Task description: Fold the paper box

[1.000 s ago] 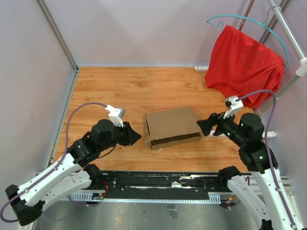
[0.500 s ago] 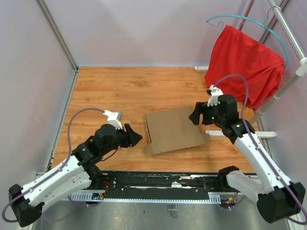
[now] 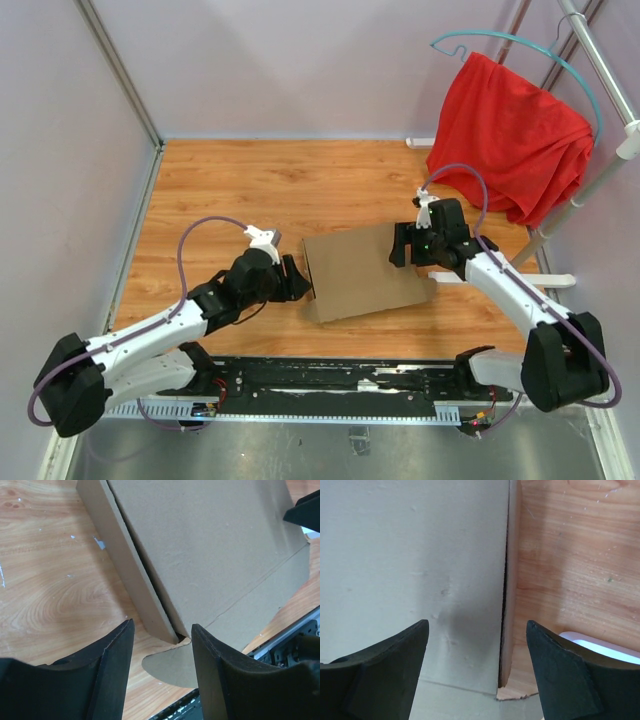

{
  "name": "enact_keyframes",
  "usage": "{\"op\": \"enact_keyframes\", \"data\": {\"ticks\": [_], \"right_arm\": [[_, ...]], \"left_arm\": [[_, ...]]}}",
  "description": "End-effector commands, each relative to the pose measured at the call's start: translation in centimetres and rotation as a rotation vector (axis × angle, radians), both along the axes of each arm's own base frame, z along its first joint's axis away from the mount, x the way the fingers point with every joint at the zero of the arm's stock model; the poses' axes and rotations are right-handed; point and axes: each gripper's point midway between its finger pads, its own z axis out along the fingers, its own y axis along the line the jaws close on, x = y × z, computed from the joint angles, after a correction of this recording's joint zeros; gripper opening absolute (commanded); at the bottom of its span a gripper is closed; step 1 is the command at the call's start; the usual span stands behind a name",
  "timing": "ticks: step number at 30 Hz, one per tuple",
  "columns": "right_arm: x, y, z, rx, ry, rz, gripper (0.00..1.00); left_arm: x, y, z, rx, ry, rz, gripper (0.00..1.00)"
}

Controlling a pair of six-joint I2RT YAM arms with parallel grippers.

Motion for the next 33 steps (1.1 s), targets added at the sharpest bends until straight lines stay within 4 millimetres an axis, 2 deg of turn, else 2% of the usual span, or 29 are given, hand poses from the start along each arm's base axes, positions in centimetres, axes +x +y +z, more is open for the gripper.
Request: {"op": "enact_keyframes", "data": {"ticks": [1, 6, 11, 13, 17, 25, 33], "right_arm": [[0.2, -0.6, -2.4, -0.053, 0.052, -0.002, 0.79], [-0.1, -0.4, -4.5, -0.078, 0.119, 0.01, 0.79], [-0.7, -0.2, -5.8, -0.12, 0.159, 0.035, 0.78], [-0.9, 0.1, -6.3, -0.124, 0.173, 0.05, 0.77], [-1.2, 1.6, -6.4, -0.108, 0.185, 0.096, 0.74], [-0.5, 4.7, -5.5, -0.063, 0.156, 0.137, 0.72], [1.1, 5.8, -5.5, -0.053, 0.147, 0.125, 0.7]], "left_arm": [[1.3, -1.3, 1.0, -0.008, -0.054, -0.022, 0.55], [2.1, -1.8, -0.9, 0.058, -0.016, -0.027, 0.54], [2.5, -1.9, -3.7, 0.154, 0.048, -0.03, 0.53], [2.7, -2.1, -4.1, 0.164, 0.053, -0.034, 0.53], [3.3, -2.2, -4.0, 0.185, 0.041, -0.033, 0.52], [6.3, -1.8, -1.4, 0.274, -0.037, 0.006, 0.52], [9.9, -0.5, -1.9, 0.307, -0.015, 0.028, 0.52]]}}
